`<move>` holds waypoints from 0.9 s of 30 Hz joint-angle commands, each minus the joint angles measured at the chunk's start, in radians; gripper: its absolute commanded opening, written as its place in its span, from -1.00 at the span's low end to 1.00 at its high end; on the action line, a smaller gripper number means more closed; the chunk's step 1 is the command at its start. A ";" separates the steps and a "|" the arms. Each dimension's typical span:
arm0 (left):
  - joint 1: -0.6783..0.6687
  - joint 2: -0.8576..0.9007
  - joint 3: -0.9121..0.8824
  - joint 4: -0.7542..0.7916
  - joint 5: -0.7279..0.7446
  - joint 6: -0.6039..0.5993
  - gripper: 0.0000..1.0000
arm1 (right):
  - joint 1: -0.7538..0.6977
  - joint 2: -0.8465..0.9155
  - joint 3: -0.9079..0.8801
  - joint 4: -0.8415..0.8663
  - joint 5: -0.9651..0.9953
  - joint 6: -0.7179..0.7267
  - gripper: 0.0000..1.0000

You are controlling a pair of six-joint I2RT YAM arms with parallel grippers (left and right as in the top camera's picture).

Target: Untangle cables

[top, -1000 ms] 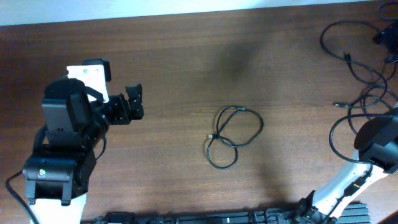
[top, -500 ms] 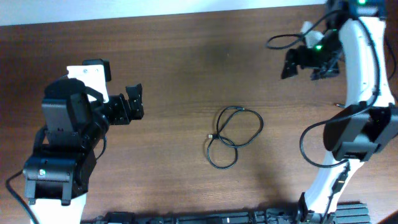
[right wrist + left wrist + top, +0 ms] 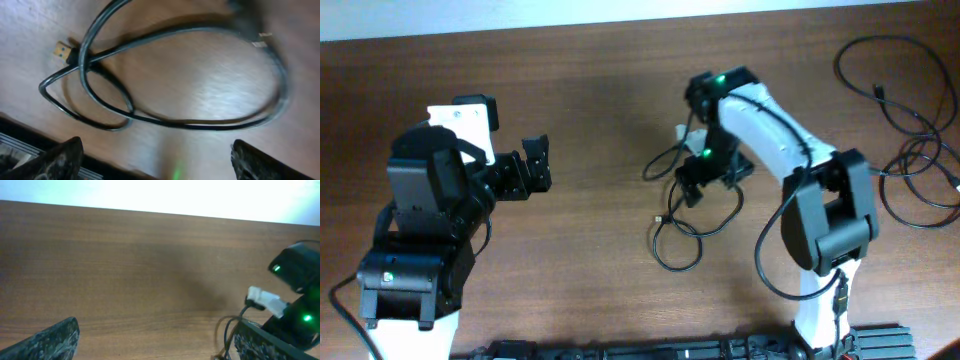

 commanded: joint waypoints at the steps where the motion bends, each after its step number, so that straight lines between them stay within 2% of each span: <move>1: 0.005 0.002 0.003 0.002 -0.004 -0.012 0.98 | 0.050 -0.076 -0.069 0.011 0.032 0.058 0.86; 5: 0.005 0.002 0.003 0.002 -0.004 -0.012 0.98 | 0.102 -0.290 -0.246 0.081 0.091 0.127 0.86; 7: 0.005 0.002 0.003 0.002 -0.004 -0.012 0.98 | 0.158 -0.526 -0.438 0.272 0.098 0.126 0.86; 9: 0.005 0.002 0.003 0.002 -0.004 -0.012 0.98 | 0.200 -0.664 -0.581 0.456 0.098 0.109 1.00; 10: 0.005 0.002 0.003 0.002 -0.004 -0.012 0.98 | 0.215 -0.702 -0.655 0.549 0.098 0.064 1.00; 17: 0.005 0.002 0.003 0.002 -0.004 -0.012 0.98 | 0.219 -0.660 -0.915 0.939 0.098 -0.064 0.93; 21: 0.005 0.002 0.003 0.002 -0.004 -0.012 0.98 | 0.219 -0.600 -0.948 1.024 0.098 -0.094 0.90; 23: 0.005 0.002 0.003 0.002 -0.004 -0.012 0.98 | 0.219 -0.560 -0.948 1.027 0.098 -0.098 0.78; 27: 0.005 0.002 0.003 0.002 -0.004 -0.012 0.98 | 0.219 -0.473 -0.948 1.030 0.098 -0.145 0.13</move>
